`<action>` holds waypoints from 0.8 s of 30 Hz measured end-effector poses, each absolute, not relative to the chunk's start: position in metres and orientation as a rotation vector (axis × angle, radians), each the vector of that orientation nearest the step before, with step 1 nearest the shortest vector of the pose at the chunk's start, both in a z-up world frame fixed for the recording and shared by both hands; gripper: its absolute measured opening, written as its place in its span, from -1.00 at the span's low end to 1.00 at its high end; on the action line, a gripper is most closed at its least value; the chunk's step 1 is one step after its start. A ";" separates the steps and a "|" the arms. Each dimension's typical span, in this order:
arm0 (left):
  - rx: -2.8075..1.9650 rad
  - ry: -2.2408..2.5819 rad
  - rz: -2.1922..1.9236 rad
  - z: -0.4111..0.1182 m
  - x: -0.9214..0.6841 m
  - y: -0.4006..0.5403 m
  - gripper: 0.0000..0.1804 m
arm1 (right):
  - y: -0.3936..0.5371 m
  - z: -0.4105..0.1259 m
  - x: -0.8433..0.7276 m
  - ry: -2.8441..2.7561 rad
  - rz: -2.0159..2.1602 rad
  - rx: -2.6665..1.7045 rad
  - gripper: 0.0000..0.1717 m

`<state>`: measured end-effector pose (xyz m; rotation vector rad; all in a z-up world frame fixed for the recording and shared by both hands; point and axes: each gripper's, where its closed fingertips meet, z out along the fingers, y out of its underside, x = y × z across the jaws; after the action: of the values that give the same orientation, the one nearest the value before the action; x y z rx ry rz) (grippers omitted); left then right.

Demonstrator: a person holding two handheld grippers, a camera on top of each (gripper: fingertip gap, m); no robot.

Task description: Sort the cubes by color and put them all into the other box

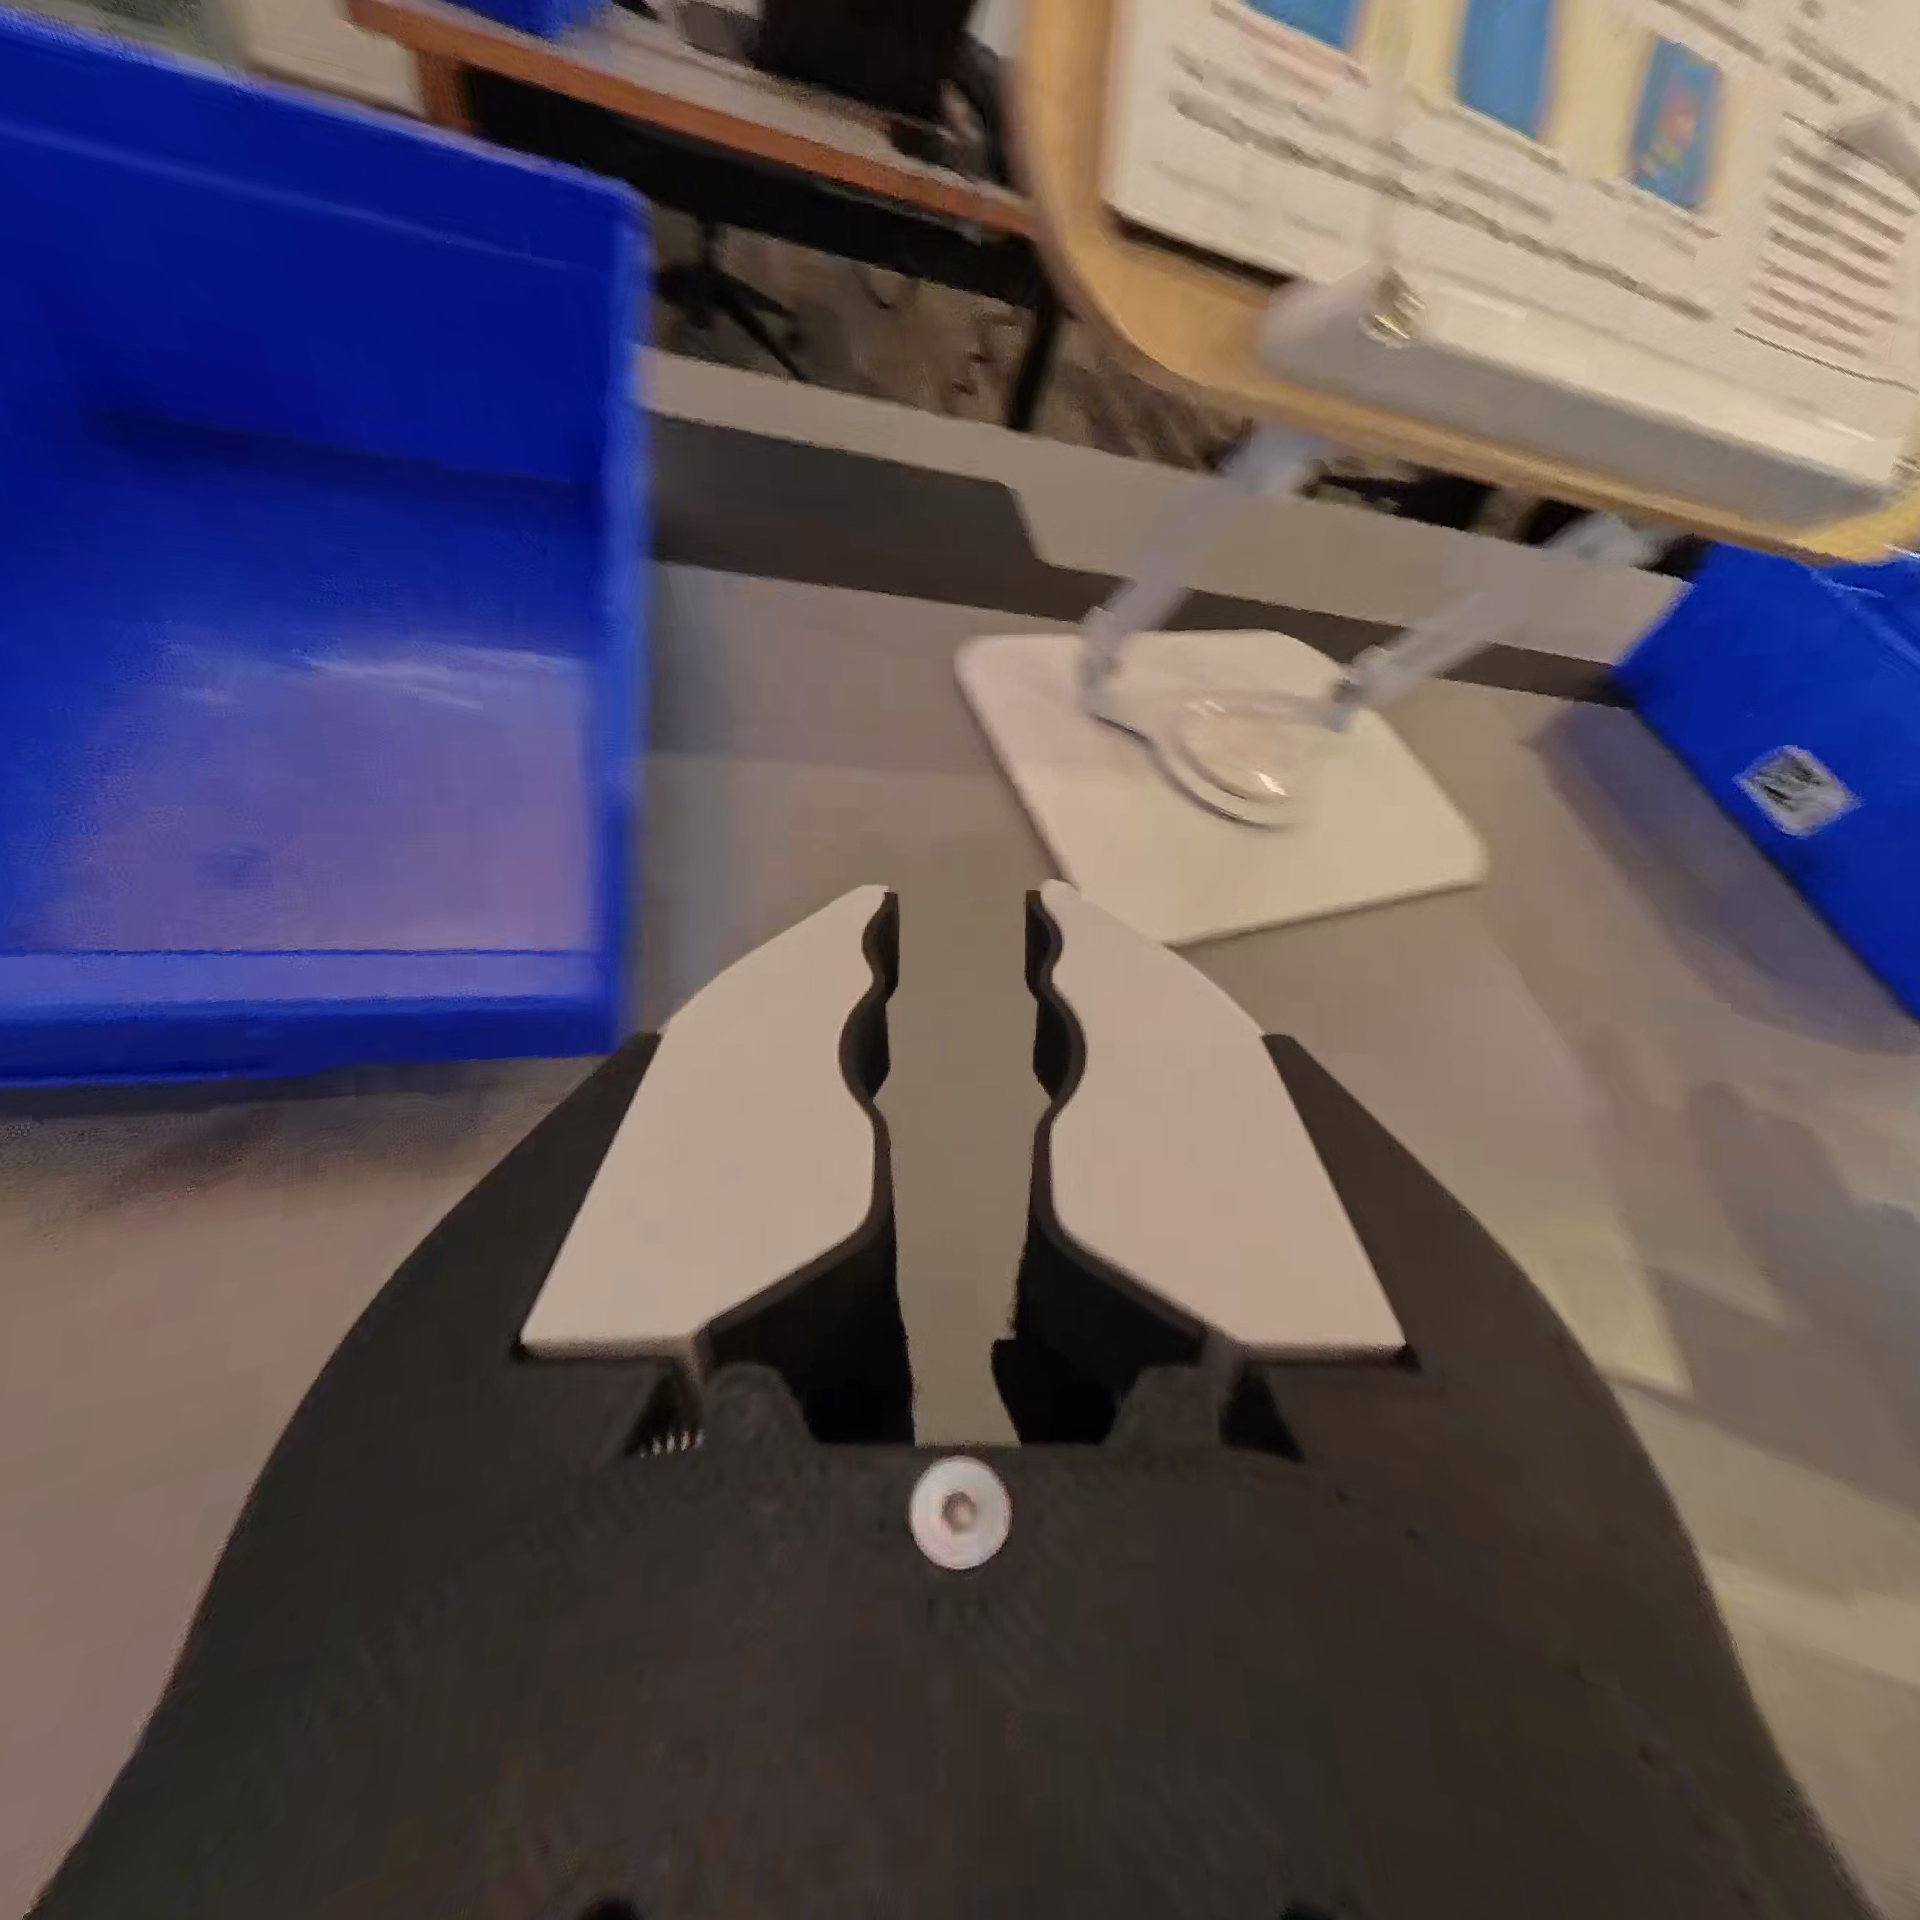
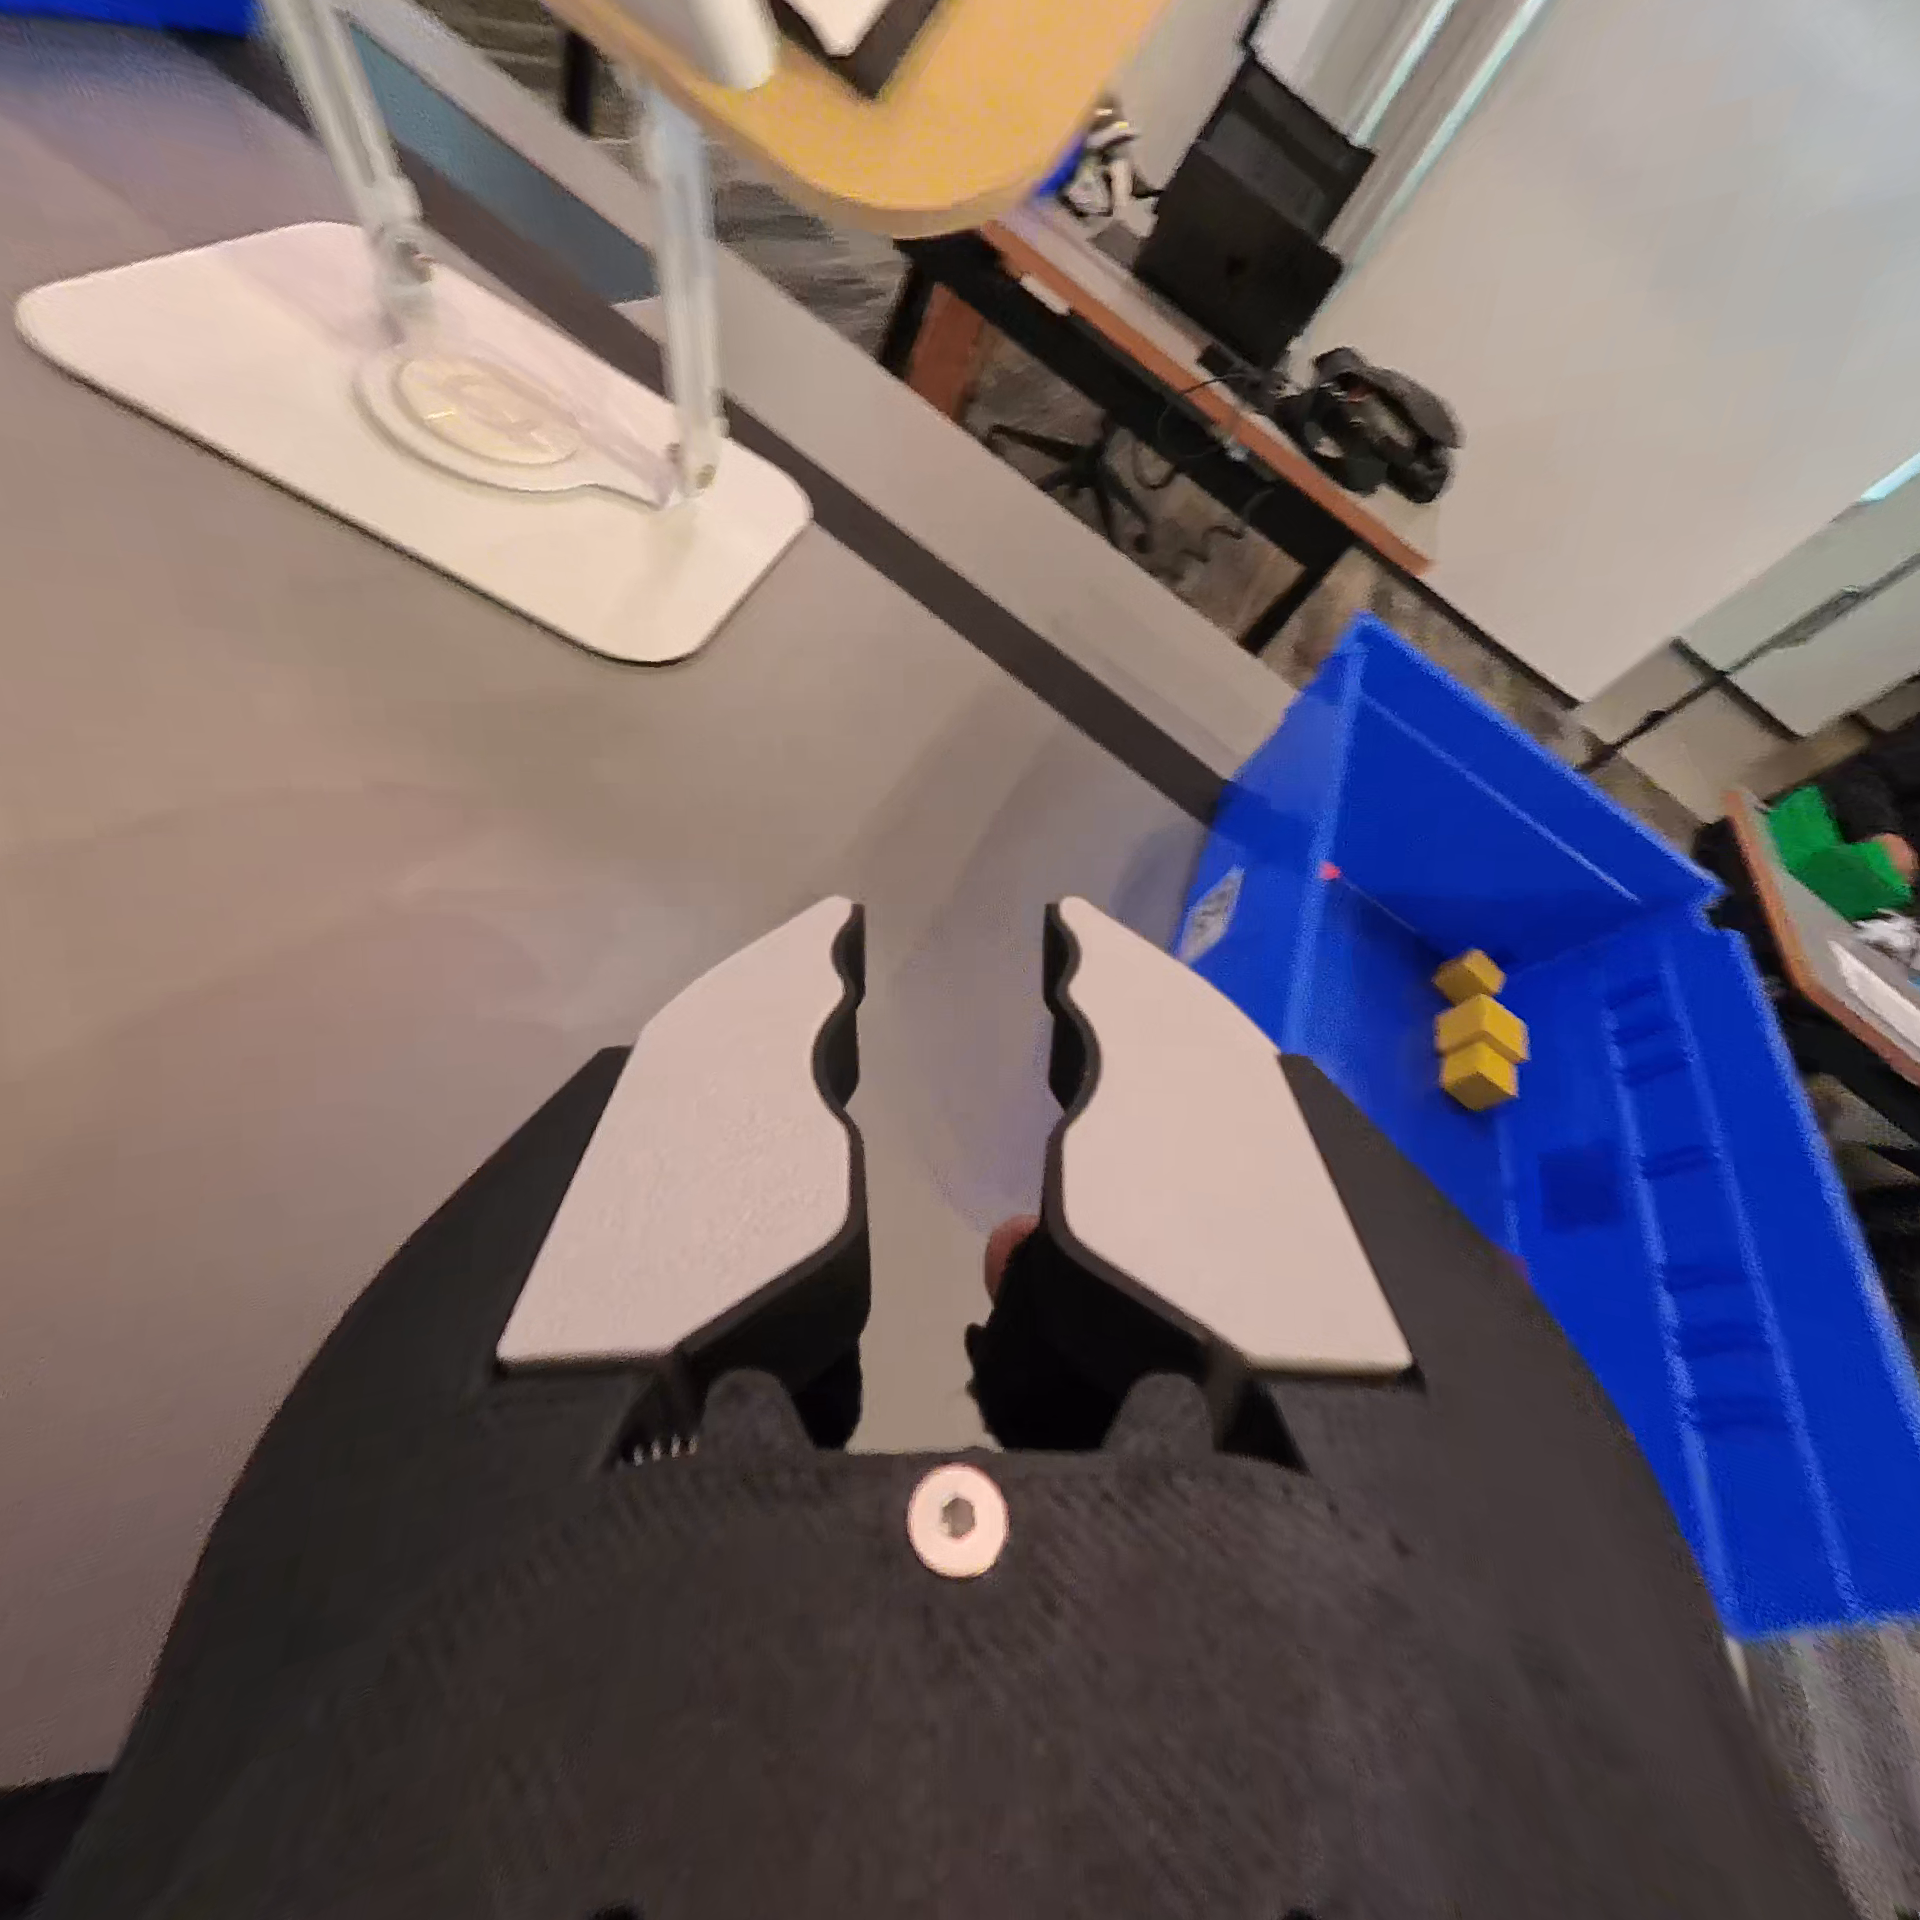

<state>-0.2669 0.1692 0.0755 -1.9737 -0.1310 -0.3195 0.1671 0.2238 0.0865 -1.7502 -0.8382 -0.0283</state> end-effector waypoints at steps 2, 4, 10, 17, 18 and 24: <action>-1.935 -0.179 -0.183 0.086 -0.317 0.169 -0.66 | 0.233 0.096 0.190 -0.777 -0.083 -1.746 -0.55; -1.909 -0.209 -0.043 0.097 -0.367 0.169 -0.59 | 0.245 0.106 0.220 -0.697 -0.162 -1.743 -0.43; -1.841 -0.328 0.218 0.114 -0.492 0.171 -0.26 | 0.279 0.119 0.324 -0.443 -0.360 -1.814 -0.25; -1.889 -0.448 0.271 0.090 -0.575 0.186 -0.01 | 0.304 0.092 0.421 -0.194 -0.369 -2.004 -0.10; -1.898 -0.464 0.264 0.087 -0.582 0.188 0.03 | 0.306 0.084 0.431 -0.171 -0.377 -2.040 -0.10; -2.043 -0.445 0.127 0.049 -0.590 0.207 0.02 | 0.312 0.048 0.464 -0.132 -0.388 -2.160 -0.18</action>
<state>-0.5904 0.2072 0.0493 -2.0428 -0.4455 0.1267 0.4643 0.3125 0.0480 -2.1604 -0.1323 -0.3880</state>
